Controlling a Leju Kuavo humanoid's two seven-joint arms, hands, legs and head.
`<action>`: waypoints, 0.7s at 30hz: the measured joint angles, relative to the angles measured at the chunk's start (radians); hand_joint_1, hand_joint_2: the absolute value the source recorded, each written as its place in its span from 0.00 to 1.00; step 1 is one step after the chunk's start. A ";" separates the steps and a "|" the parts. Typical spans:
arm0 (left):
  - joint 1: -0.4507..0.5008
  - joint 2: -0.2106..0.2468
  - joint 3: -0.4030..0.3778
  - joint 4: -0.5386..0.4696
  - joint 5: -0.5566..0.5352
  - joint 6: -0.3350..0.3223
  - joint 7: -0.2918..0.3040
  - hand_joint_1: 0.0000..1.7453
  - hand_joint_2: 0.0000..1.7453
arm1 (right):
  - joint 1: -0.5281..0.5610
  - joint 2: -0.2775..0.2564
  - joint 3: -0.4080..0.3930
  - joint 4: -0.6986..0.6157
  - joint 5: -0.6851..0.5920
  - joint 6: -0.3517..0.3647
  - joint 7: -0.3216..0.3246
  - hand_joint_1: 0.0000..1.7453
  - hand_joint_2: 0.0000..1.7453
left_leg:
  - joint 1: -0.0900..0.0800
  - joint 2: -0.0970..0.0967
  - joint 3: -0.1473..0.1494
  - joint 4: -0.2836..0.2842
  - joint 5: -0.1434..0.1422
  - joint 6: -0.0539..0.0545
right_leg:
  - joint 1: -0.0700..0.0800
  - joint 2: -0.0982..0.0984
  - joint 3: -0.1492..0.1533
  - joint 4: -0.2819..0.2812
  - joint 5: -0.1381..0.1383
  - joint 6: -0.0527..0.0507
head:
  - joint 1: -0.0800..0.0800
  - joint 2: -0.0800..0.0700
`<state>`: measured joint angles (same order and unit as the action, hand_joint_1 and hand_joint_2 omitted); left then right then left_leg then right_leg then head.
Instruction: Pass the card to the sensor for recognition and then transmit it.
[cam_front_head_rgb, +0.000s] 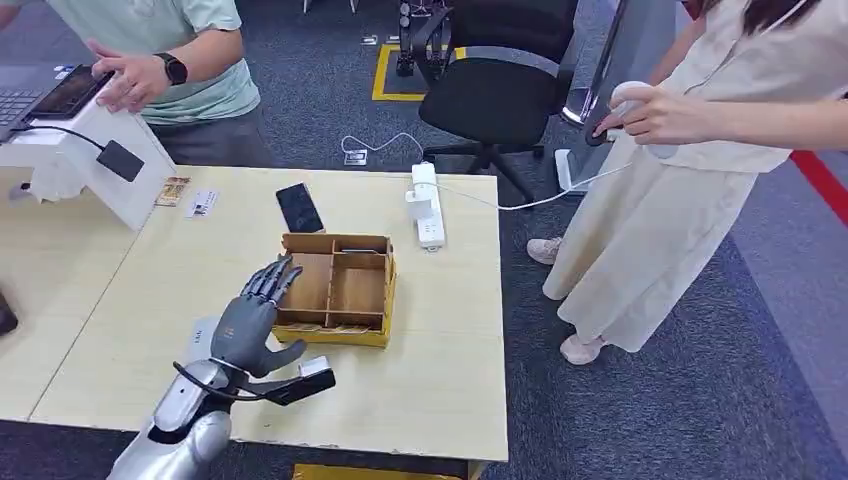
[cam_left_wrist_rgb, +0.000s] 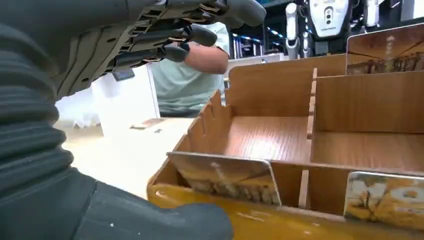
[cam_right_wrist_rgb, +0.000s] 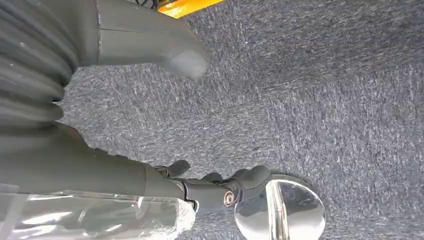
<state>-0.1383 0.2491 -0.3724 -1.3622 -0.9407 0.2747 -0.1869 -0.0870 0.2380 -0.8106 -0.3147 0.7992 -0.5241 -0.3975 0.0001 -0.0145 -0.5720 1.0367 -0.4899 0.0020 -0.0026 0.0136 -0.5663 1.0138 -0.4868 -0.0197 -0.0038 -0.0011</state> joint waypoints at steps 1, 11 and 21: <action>-0.008 -0.001 -0.004 0.010 -0.003 0.002 0.000 0.00 1.00 | 0.000 0.000 0.002 0.000 0.000 0.000 0.000 0.00 1.00 | 0.000 0.000 0.000 0.000 0.000 0.000 | 0.000 0.000 0.000 0.000 0.000 0.000 | 0.000 0.000; -0.029 0.005 -0.010 0.035 0.027 0.016 0.002 0.00 1.00 | 0.002 0.000 0.008 0.006 -0.017 -0.010 0.000 0.00 1.00 | 0.000 0.000 0.000 0.000 0.000 0.000 | 0.000 0.000 0.000 0.000 0.000 0.000 | 0.000 0.000; 0.027 0.059 -0.010 0.001 0.063 0.009 0.000 0.00 1.00 | 0.002 0.000 0.007 0.006 -0.039 -0.009 -0.004 0.00 1.00 | 0.000 0.000 0.000 0.000 0.000 0.000 | 0.000 0.000 0.000 0.000 0.000 0.000 | 0.000 0.000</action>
<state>-0.1113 0.3082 -0.3826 -1.3611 -0.8774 0.2834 -0.1873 -0.0850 0.2380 -0.8034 -0.3086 0.7607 -0.5329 -0.4017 0.0002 -0.0145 -0.5723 1.0364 -0.4899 0.0019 -0.0025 0.0135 -0.5662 1.0139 -0.4872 -0.0198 -0.0034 -0.0011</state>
